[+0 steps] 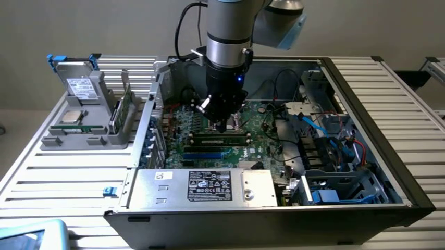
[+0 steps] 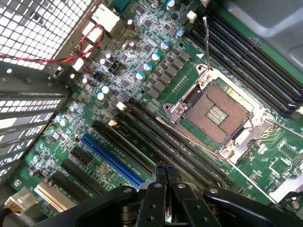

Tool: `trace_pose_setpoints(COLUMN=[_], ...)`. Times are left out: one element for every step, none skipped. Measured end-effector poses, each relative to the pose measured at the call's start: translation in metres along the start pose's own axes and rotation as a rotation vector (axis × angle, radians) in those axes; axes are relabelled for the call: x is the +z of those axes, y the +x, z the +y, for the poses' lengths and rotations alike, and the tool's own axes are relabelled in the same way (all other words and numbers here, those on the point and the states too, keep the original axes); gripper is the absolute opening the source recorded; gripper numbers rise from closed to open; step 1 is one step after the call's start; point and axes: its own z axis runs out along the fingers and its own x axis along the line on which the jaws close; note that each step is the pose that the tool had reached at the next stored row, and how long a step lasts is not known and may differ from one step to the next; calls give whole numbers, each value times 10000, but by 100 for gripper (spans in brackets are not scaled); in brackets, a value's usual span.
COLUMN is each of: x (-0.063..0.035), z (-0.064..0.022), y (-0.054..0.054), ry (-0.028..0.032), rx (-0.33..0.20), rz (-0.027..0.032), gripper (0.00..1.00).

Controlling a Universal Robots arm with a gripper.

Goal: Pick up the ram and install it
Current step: 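Press down the ram until it locks into place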

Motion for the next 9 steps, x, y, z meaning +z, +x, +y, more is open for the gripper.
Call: trace_pose_setpoints(x=[0, 0, -1, 0, 0, 0, 0, 0, 0], z=[0, 0, -1, -1, -1, 0, 0, -1, -1], y=[0, 0, 0, 0, 0, 0, 0, 0, 0], ry=[-4, -2, 7, 22, 36, 49, 62, 75, 86], rx=[127, 232, 328, 421, 513, 609, 705, 805, 900], rz=[5, 10, 13, 14, 15, 17, 21, 23, 24], gripper=[11, 11, 11, 11, 11, 11, 11, 11, 11])
